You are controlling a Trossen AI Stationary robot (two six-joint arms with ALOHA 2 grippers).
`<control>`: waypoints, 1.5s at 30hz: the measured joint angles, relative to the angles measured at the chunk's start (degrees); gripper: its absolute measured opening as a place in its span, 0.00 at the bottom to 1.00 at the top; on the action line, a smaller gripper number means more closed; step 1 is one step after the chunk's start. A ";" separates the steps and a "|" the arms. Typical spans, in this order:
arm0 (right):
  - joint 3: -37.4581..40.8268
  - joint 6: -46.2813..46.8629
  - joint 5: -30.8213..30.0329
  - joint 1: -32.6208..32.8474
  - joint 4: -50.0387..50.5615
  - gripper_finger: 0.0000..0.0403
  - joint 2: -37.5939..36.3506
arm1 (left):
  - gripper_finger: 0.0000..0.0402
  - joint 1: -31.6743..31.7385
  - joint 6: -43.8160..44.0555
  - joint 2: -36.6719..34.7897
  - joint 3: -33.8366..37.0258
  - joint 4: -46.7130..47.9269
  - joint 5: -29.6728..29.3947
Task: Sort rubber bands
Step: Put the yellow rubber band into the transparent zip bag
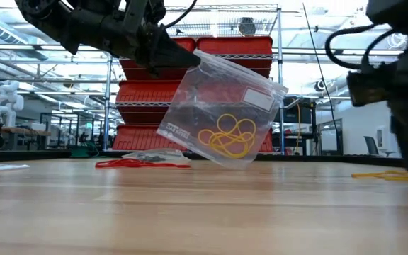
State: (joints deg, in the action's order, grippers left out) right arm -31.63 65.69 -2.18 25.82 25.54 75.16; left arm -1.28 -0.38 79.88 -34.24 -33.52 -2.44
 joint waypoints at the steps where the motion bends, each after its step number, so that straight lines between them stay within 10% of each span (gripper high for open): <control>1: 0.10 -1.02 -0.47 -0.67 -2.30 0.00 0.11 | 0.00 0.02 0.00 0.00 0.00 0.03 0.00; 10: -2.28 -15.23 -2.88 -8.05 -12.37 0.00 1.64 | 0.00 0.01 -0.02 0.00 0.00 0.27 0.02; 17: -11.61 -26.88 -2.37 -8.06 7.35 0.02 1.64 | 0.00 0.00 -0.02 0.00 0.00 0.50 0.02; 34: -14.17 -45.41 -2.24 -5.66 17.04 0.62 13.42 | 0.00 0.00 -0.48 0.00 0.00 1.07 0.02; 45: -14.50 -48.77 -5.15 -6.60 16.66 0.66 18.62 | 0.00 0.01 -0.48 0.00 0.00 1.08 0.02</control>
State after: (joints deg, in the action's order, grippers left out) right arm -46.14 16.91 -7.33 19.23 42.20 93.78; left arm -1.27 -0.86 79.88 -34.24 -32.43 -2.42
